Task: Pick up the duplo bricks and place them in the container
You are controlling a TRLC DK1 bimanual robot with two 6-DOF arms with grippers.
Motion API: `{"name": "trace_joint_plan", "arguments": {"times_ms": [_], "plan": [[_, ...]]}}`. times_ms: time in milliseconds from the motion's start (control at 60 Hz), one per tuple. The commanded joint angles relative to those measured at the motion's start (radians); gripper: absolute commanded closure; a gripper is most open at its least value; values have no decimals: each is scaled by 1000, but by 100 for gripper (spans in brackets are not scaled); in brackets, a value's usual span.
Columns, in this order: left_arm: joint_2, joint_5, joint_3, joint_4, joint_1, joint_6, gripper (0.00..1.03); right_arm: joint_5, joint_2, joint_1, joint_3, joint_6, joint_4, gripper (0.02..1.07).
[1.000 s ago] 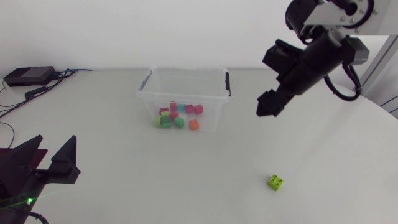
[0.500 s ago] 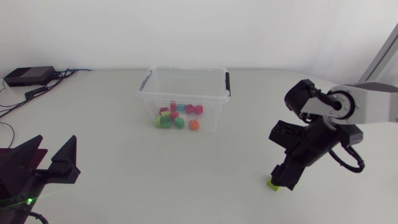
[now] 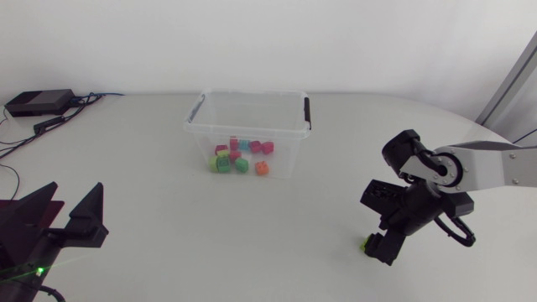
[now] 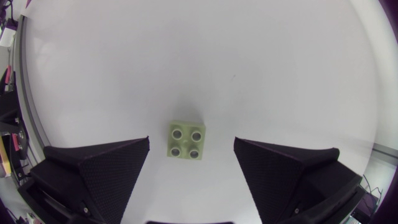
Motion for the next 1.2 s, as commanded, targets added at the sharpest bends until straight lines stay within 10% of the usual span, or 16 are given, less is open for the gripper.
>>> {"name": "trace_joint_plan", "arguments": {"times_ms": [0, 250, 733, 1183], "plan": [[-9, 0, -23, -1, 6, 7, 5, 12, 33, 5, -33, -28, 17, 12], [-9, 0, -23, -1, 6, 7, 5, 19, 51, 7, -64, -34, 73, 21], [-9, 0, -23, -1, 6, 7, 5, 10, 38, 50, -90, 36, 89, 79], [-9, 0, -23, -1, 6, 7, 5, 10, -188, 94, 349, 101, -322, 79]]}}
